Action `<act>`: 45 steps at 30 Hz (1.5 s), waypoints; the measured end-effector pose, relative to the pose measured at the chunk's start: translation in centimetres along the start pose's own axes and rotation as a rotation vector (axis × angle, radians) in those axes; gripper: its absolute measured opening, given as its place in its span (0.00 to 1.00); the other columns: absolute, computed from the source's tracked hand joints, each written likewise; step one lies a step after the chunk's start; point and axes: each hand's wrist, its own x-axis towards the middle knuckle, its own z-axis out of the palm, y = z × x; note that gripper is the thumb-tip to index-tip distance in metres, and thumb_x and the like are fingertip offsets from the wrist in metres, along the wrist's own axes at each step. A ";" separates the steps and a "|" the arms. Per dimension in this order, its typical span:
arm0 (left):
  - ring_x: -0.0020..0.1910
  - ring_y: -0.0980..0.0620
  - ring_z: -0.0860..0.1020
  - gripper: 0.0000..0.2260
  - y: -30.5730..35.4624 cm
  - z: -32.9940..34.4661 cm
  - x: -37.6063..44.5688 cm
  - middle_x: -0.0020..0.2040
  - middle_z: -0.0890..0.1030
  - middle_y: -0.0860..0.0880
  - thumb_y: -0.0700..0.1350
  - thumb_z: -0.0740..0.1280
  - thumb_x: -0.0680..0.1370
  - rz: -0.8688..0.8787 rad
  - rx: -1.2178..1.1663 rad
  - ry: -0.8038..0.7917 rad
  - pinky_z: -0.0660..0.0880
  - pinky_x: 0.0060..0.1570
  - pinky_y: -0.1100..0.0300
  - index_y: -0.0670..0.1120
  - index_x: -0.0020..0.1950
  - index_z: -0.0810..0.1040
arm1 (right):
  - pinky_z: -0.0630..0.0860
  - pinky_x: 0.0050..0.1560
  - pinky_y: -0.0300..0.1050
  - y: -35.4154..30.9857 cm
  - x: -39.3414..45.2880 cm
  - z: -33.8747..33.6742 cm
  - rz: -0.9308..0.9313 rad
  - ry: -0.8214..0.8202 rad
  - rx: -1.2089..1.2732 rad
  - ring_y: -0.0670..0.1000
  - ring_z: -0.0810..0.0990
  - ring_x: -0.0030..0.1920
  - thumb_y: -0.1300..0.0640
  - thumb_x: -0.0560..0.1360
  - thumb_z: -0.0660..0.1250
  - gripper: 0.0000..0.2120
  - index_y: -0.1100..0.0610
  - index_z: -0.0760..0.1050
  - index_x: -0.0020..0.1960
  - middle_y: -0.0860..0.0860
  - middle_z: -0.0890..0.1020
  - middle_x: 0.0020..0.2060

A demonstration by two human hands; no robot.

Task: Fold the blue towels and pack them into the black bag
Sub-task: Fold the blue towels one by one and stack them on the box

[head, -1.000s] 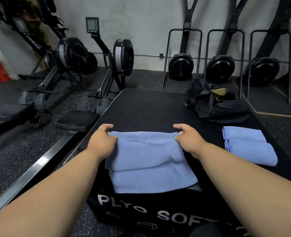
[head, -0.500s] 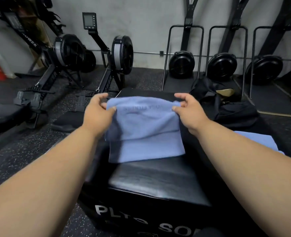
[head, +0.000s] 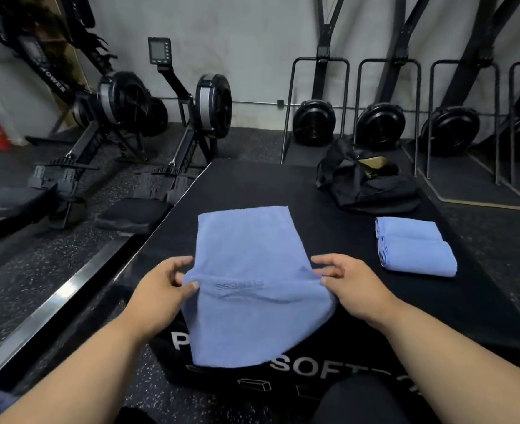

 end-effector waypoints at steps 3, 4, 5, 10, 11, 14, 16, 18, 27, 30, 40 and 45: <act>0.41 0.62 0.83 0.22 1.2 -0.6 0.6 0.41 0.85 0.55 0.39 0.75 0.78 0.035 -0.106 0.036 0.78 0.52 0.59 0.57 0.67 0.75 | 0.78 0.45 0.40 -1.9 0.2 -0.7 -0.036 0.068 0.028 0.45 0.85 0.43 0.66 0.79 0.68 0.19 0.46 0.79 0.63 0.47 0.88 0.45; 0.40 0.62 0.82 0.22 1.8 -0.9 1.2 0.40 0.85 0.55 0.37 0.75 0.78 0.052 -0.147 0.043 0.79 0.49 0.62 0.56 0.67 0.75 | 0.78 0.44 0.39 -2.8 0.7 -0.8 -0.053 0.093 0.046 0.45 0.84 0.42 0.66 0.80 0.67 0.19 0.45 0.79 0.63 0.47 0.88 0.45; 0.40 0.62 0.82 0.22 2.3 -1.1 2.1 0.40 0.85 0.54 0.36 0.74 0.78 0.054 -0.190 0.050 0.79 0.46 0.64 0.55 0.67 0.76 | 0.78 0.42 0.37 -3.8 1.5 -1.0 -0.065 0.116 0.057 0.45 0.84 0.42 0.66 0.80 0.66 0.19 0.45 0.79 0.62 0.47 0.87 0.44; 0.46 0.50 0.83 0.27 2.8 -2.1 10.1 0.45 0.85 0.50 0.45 0.77 0.70 -0.007 -0.278 0.082 0.81 0.56 0.49 0.55 0.68 0.78 | 0.77 0.46 0.36 -6.9 8.6 -1.6 -0.119 0.176 0.090 0.46 0.84 0.45 0.65 0.81 0.66 0.17 0.45 0.79 0.60 0.50 0.87 0.45; 0.45 0.49 0.83 0.27 2.4 -1.6 11.6 0.44 0.84 0.50 0.45 0.77 0.69 -0.032 -0.257 0.081 0.82 0.52 0.49 0.54 0.68 0.77 | 0.78 0.45 0.35 -7.1 10.3 -1.6 -0.117 0.177 0.084 0.47 0.84 0.46 0.66 0.81 0.65 0.18 0.46 0.79 0.61 0.50 0.87 0.46; 0.38 0.54 0.81 0.27 0.0 0.8 14.3 0.42 0.83 0.51 0.37 0.75 0.73 -0.124 -0.025 0.042 0.78 0.38 0.64 0.49 0.71 0.75 | 0.80 0.44 0.42 -5.0 14.8 0.8 -0.046 0.103 0.028 0.50 0.84 0.46 0.68 0.77 0.66 0.20 0.45 0.79 0.60 0.52 0.86 0.47; 0.42 0.56 0.82 0.28 -2.2 2.1 14.5 0.44 0.84 0.54 0.41 0.74 0.72 -0.183 0.109 0.029 0.77 0.45 0.63 0.48 0.72 0.74 | 0.81 0.45 0.45 -2.0 16.6 3.4 0.029 0.019 -0.035 0.54 0.85 0.49 0.69 0.76 0.66 0.23 0.45 0.79 0.61 0.50 0.84 0.51; 0.46 0.59 0.82 0.29 -3.7 2.4 14.5 0.46 0.84 0.57 0.45 0.73 0.71 -0.208 0.146 0.053 0.74 0.52 0.59 0.50 0.72 0.73 | 0.78 0.43 0.34 0.2 17.5 5.3 0.098 -0.017 -0.034 0.50 0.83 0.48 0.69 0.76 0.65 0.24 0.48 0.78 0.66 0.48 0.83 0.53; 0.42 0.67 0.78 0.24 -3.9 1.2 11.5 0.53 0.82 0.54 0.36 0.68 0.75 -0.170 -0.087 0.142 0.72 0.46 0.72 0.55 0.68 0.76 | 0.84 0.59 0.55 -1.9 21.4 7.7 0.090 -0.104 0.113 0.53 0.88 0.52 0.66 0.75 0.73 0.29 0.47 0.74 0.72 0.51 0.85 0.55; 0.41 0.65 0.80 0.24 -4.1 0.3 10.4 0.49 0.83 0.57 0.36 0.67 0.74 -0.195 0.026 0.208 0.75 0.45 0.68 0.57 0.66 0.76 | 0.85 0.57 0.53 -3.2 21.4 9.3 0.069 -0.189 0.256 0.53 0.88 0.52 0.68 0.77 0.71 0.28 0.47 0.74 0.71 0.51 0.86 0.57; 0.57 0.44 0.76 0.25 -4.9 0.8 7.5 0.54 0.80 0.48 0.50 0.68 0.73 -0.313 0.352 0.205 0.74 0.52 0.52 0.57 0.70 0.70 | 0.81 0.63 0.50 -3.2 21.4 13.2 -0.009 -0.303 -0.108 0.47 0.84 0.56 0.62 0.73 0.75 0.30 0.43 0.76 0.71 0.44 0.82 0.58; 0.64 0.45 0.78 0.31 -4.8 0.8 7.5 0.65 0.81 0.49 0.46 0.70 0.73 -0.268 0.346 0.207 0.73 0.56 0.54 0.52 0.76 0.69 | 0.76 0.61 0.38 -3.6 21.1 14.2 -0.064 -0.300 -0.150 0.43 0.77 0.63 0.66 0.75 0.69 0.28 0.45 0.76 0.72 0.39 0.77 0.62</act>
